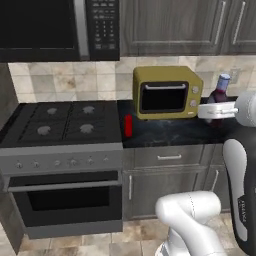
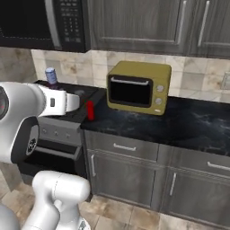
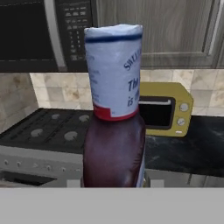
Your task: Take 2 condiments from the cabinet and move them on the counter near the stove.Make sure the condiments are lined up with each other, next to each other.
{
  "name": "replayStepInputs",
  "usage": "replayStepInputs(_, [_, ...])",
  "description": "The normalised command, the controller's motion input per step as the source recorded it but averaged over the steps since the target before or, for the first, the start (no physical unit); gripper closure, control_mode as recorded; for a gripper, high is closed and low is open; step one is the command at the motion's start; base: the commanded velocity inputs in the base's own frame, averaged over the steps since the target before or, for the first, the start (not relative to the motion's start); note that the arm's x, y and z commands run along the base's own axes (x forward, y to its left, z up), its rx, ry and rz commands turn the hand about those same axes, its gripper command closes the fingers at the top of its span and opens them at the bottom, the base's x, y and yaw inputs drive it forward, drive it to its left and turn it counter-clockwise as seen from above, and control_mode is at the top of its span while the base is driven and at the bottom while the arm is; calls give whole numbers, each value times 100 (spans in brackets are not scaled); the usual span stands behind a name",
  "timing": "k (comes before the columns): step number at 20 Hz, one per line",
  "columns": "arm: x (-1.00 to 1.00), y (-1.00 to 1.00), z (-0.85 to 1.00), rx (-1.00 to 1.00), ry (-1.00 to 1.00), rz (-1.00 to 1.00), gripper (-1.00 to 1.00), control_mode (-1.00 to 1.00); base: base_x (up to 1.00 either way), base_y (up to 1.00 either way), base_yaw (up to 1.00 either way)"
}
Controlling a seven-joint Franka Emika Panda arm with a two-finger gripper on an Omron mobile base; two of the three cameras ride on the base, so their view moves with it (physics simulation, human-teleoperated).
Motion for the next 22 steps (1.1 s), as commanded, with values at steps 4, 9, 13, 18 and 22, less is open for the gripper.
replayStepInputs(4, [0,0,0,0,0,0,100,100,0,64,-26])
replayStepInputs(9, [0,0,0,0,0,0,100,100,0,50,-26])
replayStepInputs(13, [0,0,0,0,0,0,100,100,11,46,-25])
replayStepInputs(18, [0,0,0,0,0,0,100,100,31,51,-22])
replayStepInputs(22, [0,0,0,0,0,0,100,100,45,58,-14])
